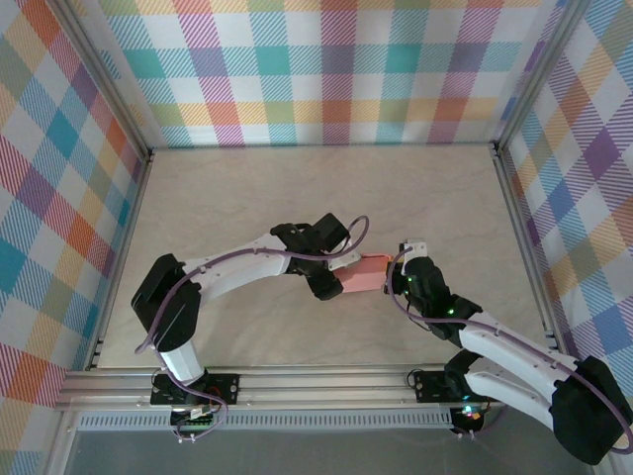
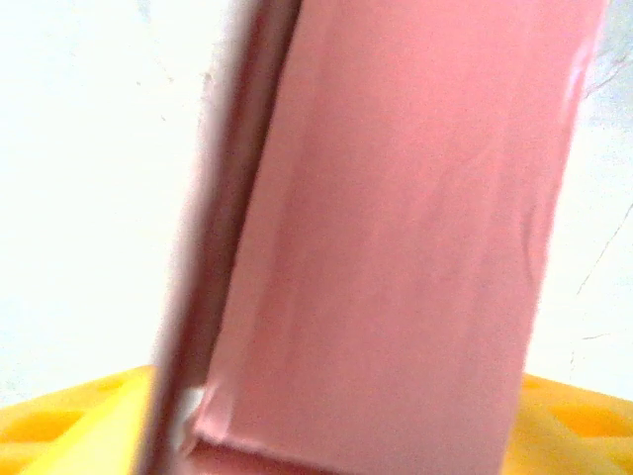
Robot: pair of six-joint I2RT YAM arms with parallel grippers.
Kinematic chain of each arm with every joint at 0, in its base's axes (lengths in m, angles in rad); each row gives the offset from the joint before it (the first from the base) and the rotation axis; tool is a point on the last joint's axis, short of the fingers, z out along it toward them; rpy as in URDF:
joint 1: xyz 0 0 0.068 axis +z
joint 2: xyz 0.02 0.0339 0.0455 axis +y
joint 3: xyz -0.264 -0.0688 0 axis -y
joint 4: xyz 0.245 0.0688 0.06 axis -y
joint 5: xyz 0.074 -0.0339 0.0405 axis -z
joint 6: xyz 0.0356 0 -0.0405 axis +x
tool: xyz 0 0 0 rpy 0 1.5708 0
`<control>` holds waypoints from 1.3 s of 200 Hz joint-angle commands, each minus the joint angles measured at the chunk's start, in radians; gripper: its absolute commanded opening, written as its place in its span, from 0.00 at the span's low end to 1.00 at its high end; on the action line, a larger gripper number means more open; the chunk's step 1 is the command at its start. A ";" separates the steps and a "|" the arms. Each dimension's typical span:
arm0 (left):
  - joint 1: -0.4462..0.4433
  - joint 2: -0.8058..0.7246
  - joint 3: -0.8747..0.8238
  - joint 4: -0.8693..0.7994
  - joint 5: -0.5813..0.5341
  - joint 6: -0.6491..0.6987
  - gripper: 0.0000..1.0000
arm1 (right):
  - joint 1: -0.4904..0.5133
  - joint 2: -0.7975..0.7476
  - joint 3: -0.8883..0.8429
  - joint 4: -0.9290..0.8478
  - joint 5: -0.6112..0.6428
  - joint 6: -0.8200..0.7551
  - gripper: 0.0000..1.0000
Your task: Fold the paper box
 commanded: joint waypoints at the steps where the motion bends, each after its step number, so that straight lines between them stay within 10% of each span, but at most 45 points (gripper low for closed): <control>1: -0.008 -0.086 -0.038 0.046 0.021 -0.030 0.85 | 0.019 0.005 0.017 -0.114 0.031 -0.023 0.00; 56: 0.004 -0.305 -0.200 0.198 0.027 -0.112 1.00 | 0.057 0.013 0.091 -0.196 0.112 -0.003 0.00; 122: 0.006 -0.409 -0.181 0.176 -0.085 -0.542 1.00 | 0.106 0.089 0.196 -0.328 0.195 0.054 0.00; 189: 0.003 -0.265 -0.035 -0.027 -0.057 -0.414 0.46 | 0.121 0.104 0.258 -0.408 0.211 0.076 0.00; 260: 0.000 -0.123 0.034 -0.037 -0.072 -0.364 0.38 | 0.130 0.132 0.271 -0.409 0.206 0.090 0.00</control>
